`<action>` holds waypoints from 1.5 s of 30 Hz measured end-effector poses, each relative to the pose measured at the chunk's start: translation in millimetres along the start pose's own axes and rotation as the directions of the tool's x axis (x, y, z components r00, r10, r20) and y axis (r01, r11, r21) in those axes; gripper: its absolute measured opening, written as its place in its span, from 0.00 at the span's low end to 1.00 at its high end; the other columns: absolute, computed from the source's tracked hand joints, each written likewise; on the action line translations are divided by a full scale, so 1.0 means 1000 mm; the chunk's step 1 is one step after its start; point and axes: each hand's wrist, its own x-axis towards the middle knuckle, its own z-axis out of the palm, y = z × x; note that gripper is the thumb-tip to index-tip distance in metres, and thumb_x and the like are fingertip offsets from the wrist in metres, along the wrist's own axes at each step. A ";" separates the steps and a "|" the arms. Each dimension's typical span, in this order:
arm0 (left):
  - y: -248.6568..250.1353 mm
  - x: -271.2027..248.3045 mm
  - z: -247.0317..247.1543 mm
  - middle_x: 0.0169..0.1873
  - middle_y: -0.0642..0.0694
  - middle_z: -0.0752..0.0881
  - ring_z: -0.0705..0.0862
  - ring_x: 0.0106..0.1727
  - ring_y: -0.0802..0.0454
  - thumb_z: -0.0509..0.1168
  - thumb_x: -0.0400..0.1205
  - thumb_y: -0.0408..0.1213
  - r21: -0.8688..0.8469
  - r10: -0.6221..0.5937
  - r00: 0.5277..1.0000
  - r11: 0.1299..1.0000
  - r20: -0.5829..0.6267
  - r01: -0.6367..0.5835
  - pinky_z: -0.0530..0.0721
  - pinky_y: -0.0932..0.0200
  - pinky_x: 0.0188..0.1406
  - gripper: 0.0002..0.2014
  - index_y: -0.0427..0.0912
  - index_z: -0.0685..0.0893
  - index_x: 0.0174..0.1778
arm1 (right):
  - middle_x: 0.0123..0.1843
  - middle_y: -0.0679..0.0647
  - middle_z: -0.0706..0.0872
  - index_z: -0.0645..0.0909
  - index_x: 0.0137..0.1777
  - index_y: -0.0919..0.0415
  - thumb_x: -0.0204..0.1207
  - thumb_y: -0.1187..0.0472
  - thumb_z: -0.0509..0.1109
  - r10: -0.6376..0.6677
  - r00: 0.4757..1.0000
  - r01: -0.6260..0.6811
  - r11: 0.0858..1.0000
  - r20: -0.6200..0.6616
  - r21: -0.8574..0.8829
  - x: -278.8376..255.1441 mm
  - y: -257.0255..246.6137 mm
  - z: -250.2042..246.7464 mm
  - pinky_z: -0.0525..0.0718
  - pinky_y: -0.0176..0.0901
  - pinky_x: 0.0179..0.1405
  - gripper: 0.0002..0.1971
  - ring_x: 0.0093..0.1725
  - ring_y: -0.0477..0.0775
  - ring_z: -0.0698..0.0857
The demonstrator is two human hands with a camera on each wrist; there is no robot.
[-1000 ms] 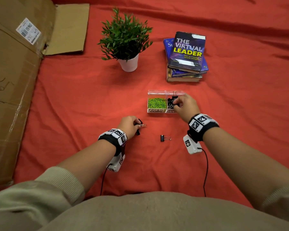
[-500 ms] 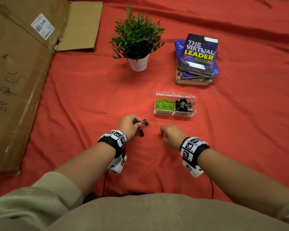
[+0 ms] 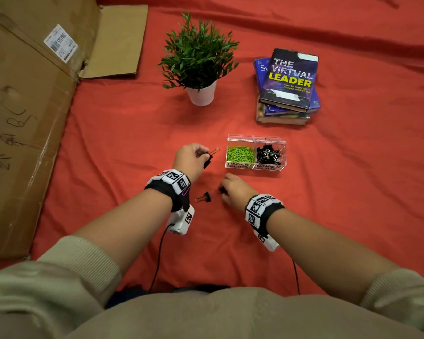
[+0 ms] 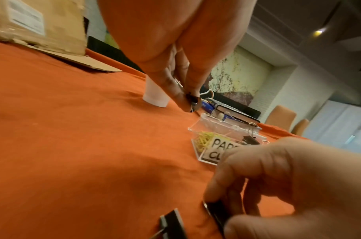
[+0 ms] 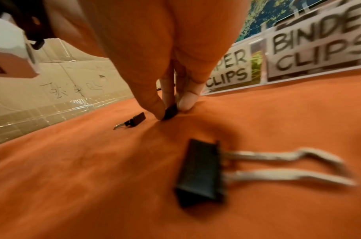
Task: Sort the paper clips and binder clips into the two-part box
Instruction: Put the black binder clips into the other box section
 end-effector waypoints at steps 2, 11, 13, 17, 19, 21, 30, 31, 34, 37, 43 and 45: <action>0.013 0.003 0.011 0.45 0.42 0.90 0.85 0.44 0.51 0.69 0.78 0.29 0.012 0.038 0.998 0.999 0.057 -0.038 0.76 0.68 0.42 0.07 0.37 0.88 0.50 | 0.57 0.64 0.79 0.81 0.53 0.70 0.73 0.63 0.67 0.043 0.999 -0.043 0.999 -0.010 0.003 -0.012 0.011 0.000 0.77 0.49 0.59 0.13 0.57 0.65 0.81; 0.094 0.011 0.093 0.50 0.42 0.88 0.85 0.53 0.47 0.66 0.79 0.29 0.088 0.245 0.946 0.959 0.212 -0.268 0.78 0.62 0.53 0.08 0.40 0.88 0.50 | 0.42 0.56 0.87 0.87 0.48 0.60 0.70 0.59 0.72 0.417 0.864 -0.321 0.888 -0.283 0.330 -0.076 0.078 -0.066 0.80 0.44 0.48 0.08 0.43 0.54 0.84; 0.099 0.014 0.106 0.52 0.40 0.86 0.83 0.54 0.45 0.65 0.78 0.26 0.124 0.296 0.926 0.936 0.235 -0.331 0.76 0.60 0.56 0.09 0.37 0.87 0.50 | 0.40 0.55 0.87 0.87 0.47 0.59 0.71 0.59 0.73 0.450 0.829 -0.326 0.871 -0.332 0.367 -0.077 0.087 -0.082 0.80 0.43 0.47 0.08 0.41 0.53 0.84; 0.087 0.017 0.122 0.56 0.38 0.83 0.80 0.60 0.40 0.63 0.77 0.25 0.249 0.365 0.852 0.846 0.375 -0.472 0.77 0.52 0.62 0.11 0.35 0.85 0.54 | 0.41 0.58 0.88 0.86 0.47 0.63 0.71 0.60 0.73 0.446 0.801 -0.291 0.873 -0.400 0.390 -0.067 0.098 -0.101 0.77 0.43 0.44 0.08 0.39 0.50 0.79; 0.081 0.016 0.123 0.59 0.39 0.83 0.79 0.64 0.40 0.63 0.79 0.28 0.297 0.380 0.820 0.798 0.428 -0.525 0.74 0.50 0.67 0.13 0.35 0.84 0.58 | 0.44 0.57 0.88 0.86 0.47 0.63 0.72 0.61 0.72 0.420 0.807 -0.274 0.889 -0.414 0.368 -0.057 0.100 -0.106 0.74 0.40 0.45 0.07 0.41 0.49 0.78; 0.077 0.012 0.121 0.64 0.40 0.82 0.75 0.69 0.41 0.62 0.81 0.31 0.309 0.430 0.799 0.761 0.420 -0.571 0.66 0.53 0.75 0.15 0.35 0.84 0.62 | 0.48 0.59 0.87 0.85 0.48 0.63 0.72 0.61 0.71 0.376 0.828 -0.262 0.915 -0.416 0.307 -0.047 0.099 -0.106 0.73 0.40 0.50 0.07 0.46 0.53 0.79; 0.018 -0.016 0.051 0.46 0.42 0.84 0.81 0.52 0.44 0.66 0.77 0.32 0.287 0.416 0.894 0.847 0.167 -0.448 0.76 0.53 0.59 0.06 0.40 0.86 0.47 | 0.59 0.61 0.76 0.83 0.58 0.64 0.75 0.61 0.67 0.219 0.882 -0.262 0.964 -0.417 -0.049 -0.035 0.081 -0.087 0.81 0.55 0.57 0.14 0.61 0.62 0.74; 0.006 -0.021 0.043 0.45 0.42 0.83 0.82 0.51 0.44 0.66 0.76 0.32 0.298 0.386 0.906 0.856 0.172 -0.422 0.78 0.53 0.57 0.06 0.41 0.86 0.46 | 0.58 0.60 0.77 0.82 0.58 0.63 0.75 0.61 0.67 0.152 0.885 -0.197 0.979 -0.440 -0.057 -0.039 0.075 -0.082 0.82 0.54 0.54 0.13 0.60 0.61 0.75; -0.029 -0.036 0.027 0.47 0.44 0.82 0.83 0.52 0.46 0.67 0.76 0.37 0.394 0.203 0.945 0.870 0.258 -0.294 0.81 0.53 0.56 0.07 0.44 0.85 0.49 | 0.56 0.57 0.79 0.83 0.55 0.60 0.74 0.60 0.66 -0.060 0.974 0.046 0.996 -0.217 -0.072 -0.054 0.057 -0.051 0.82 0.55 0.56 0.12 0.60 0.58 0.76; -0.052 -0.048 0.026 0.52 0.46 0.79 0.81 0.58 0.47 0.70 0.75 0.44 0.504 0.060 0.929 0.827 0.364 -0.250 0.81 0.50 0.61 0.14 0.48 0.83 0.56 | 0.54 0.57 0.79 0.82 0.52 0.59 0.70 0.59 0.67 -0.126 0.982 0.141 0.984 0.139 -0.106 -0.068 0.046 -0.019 0.80 0.56 0.58 0.11 0.59 0.59 0.76; -0.053 -0.054 0.034 0.53 0.43 0.80 0.82 0.58 0.43 0.69 0.77 0.37 0.484 0.109 0.922 0.825 0.372 -0.293 0.79 0.52 0.61 0.11 0.42 0.83 0.54 | 0.58 0.61 0.79 0.82 0.55 0.65 0.73 0.65 0.64 -0.106 0.979 0.125 0.987 0.174 -0.101 -0.080 0.050 0.002 0.78 0.52 0.59 0.12 0.61 0.62 0.78; -0.044 -0.054 0.038 0.50 0.43 0.82 0.82 0.54 0.44 0.69 0.76 0.36 0.439 0.165 0.921 0.840 0.354 -0.319 0.79 0.55 0.57 0.09 0.41 0.83 0.51 | 0.55 0.62 0.80 0.83 0.54 0.65 0.73 0.65 0.67 -0.071 0.991 0.073 0.997 0.114 -0.008 -0.081 0.054 -0.002 0.78 0.49 0.59 0.11 0.58 0.62 0.80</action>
